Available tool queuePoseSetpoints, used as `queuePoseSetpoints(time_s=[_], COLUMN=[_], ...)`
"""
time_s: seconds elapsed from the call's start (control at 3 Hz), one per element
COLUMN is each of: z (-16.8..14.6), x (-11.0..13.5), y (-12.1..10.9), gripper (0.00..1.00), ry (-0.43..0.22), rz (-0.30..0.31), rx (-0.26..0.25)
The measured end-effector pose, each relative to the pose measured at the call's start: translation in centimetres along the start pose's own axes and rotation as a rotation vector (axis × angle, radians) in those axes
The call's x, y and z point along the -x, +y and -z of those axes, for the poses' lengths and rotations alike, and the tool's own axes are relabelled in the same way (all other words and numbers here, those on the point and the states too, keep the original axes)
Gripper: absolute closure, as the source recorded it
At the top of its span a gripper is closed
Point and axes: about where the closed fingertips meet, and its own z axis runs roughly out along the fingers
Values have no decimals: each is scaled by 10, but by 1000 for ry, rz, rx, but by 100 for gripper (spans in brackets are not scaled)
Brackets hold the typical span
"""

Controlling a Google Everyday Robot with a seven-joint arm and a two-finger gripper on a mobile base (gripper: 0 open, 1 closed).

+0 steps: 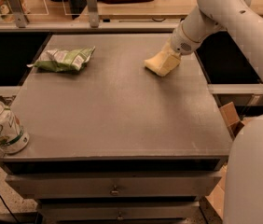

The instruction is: Move sponge near green jalapeno chip bag

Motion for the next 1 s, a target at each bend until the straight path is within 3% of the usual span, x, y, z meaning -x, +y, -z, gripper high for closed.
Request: queuePoseSetpoints(time_s=[0.33,0.67,1.0], z=[-3,3,20], x=[1,8,37], y=[3,9,20], gripper=[45,62,86], ry=[2,5,-1], rz=[0,-13,40], rx=[13,22,4])
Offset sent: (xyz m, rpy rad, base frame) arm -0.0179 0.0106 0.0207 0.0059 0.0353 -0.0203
